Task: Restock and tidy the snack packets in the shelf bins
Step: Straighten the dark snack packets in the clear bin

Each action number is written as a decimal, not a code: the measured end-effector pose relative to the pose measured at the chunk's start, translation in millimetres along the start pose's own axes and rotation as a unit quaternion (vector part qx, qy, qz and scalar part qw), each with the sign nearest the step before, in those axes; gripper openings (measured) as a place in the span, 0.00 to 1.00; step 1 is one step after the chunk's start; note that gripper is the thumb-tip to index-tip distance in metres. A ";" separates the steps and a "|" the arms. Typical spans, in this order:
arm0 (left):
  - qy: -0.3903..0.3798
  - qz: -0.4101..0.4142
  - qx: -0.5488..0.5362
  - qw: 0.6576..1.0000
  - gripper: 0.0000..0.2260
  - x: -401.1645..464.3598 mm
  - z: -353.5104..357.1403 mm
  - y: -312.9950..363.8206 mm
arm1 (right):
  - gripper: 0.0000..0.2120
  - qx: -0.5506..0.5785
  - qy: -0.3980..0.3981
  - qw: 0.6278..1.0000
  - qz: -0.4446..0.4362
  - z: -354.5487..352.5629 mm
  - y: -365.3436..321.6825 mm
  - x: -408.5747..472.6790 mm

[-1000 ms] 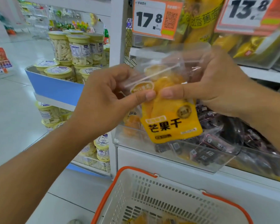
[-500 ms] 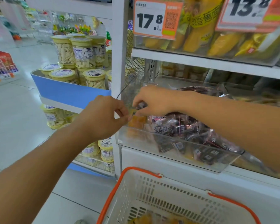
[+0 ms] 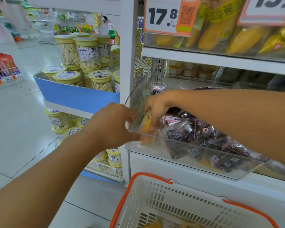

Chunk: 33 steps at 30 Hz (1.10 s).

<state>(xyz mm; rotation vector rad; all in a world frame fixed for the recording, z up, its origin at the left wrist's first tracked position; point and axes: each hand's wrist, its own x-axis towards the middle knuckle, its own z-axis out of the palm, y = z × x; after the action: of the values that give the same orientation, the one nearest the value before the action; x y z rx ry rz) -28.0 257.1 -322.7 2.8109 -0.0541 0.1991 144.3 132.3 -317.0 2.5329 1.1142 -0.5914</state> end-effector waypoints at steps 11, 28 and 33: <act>0.174 0.091 -0.157 0.968 0.17 -3.4 1.1 19.6 | 0.04 0.059 0.500 0.849 -0.158 8.5 12.2 -168.9; -0.034 0.119 -0.007 0.992 0.28 18.8 54.3 94.2 | 0.33 0.055 0.320 0.937 0.127 115.5 50.2 -285.2; -0.079 0.055 -0.056 0.994 0.36 39.4 40.4 88.9 | 0.30 0.006 0.221 0.963 0.155 115.7 52.1 -253.3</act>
<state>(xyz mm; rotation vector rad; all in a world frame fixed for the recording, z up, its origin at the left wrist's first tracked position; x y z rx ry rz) 10.9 159.3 -327.1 2.7080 -0.2484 -0.0018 0.1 -109.9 -288.2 2.8484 0.8047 0.0563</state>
